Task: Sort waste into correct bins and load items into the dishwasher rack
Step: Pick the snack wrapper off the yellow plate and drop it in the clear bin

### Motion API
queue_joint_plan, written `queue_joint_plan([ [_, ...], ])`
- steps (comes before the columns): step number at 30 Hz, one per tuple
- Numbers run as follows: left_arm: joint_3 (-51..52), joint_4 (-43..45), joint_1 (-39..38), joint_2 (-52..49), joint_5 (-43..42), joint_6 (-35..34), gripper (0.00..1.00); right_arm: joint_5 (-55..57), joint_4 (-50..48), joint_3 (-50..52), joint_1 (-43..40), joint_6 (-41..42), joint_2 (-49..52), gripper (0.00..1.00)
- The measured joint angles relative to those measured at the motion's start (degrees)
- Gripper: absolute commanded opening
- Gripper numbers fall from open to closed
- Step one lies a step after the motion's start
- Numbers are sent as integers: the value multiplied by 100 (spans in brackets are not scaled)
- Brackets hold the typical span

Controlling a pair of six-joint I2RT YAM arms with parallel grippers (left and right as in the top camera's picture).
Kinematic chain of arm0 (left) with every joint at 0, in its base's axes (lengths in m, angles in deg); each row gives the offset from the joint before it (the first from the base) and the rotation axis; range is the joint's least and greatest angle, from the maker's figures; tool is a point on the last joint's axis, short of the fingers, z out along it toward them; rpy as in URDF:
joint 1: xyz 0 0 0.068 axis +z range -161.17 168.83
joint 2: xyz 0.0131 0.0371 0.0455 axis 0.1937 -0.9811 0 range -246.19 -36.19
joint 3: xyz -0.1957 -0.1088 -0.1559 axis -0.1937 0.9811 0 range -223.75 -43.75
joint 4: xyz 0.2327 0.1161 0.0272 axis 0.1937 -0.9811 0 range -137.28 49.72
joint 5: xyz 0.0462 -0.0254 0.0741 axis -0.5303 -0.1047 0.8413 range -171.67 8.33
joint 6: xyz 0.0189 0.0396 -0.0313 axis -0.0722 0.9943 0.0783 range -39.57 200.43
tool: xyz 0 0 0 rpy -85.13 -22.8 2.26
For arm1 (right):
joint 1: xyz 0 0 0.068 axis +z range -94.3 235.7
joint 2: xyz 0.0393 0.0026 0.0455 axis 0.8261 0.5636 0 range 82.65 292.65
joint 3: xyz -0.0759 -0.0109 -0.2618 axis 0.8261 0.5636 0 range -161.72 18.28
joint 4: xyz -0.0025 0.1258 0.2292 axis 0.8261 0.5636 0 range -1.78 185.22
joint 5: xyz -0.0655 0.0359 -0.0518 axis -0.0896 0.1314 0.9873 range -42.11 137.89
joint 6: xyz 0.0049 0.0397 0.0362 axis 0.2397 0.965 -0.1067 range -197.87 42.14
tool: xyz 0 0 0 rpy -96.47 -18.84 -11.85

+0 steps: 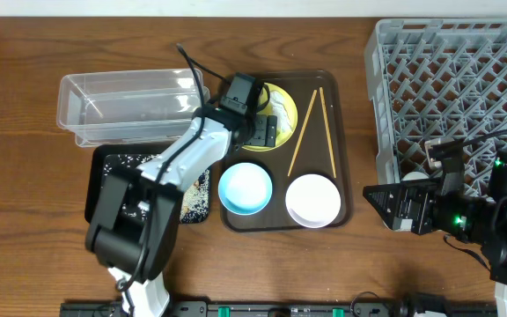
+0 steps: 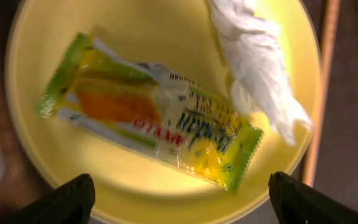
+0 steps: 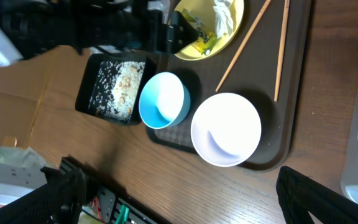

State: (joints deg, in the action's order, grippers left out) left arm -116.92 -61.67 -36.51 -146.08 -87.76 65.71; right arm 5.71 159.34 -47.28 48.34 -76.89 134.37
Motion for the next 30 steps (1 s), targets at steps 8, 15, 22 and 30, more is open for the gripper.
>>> queue_joint_plan([
  [8,0,492,0,-328,46,4,91,2,144,0,0,0,0,96],
  [15,-4,824,0,-623,166,50,68,4,173,0,0,0,0,95],
  [22,-7,763,0,-640,203,85,11,4,181,0,0,0,0,95],
  [30,-264,-138,2,-308,223,122,6,13,192,0,0,0,0,94],
])
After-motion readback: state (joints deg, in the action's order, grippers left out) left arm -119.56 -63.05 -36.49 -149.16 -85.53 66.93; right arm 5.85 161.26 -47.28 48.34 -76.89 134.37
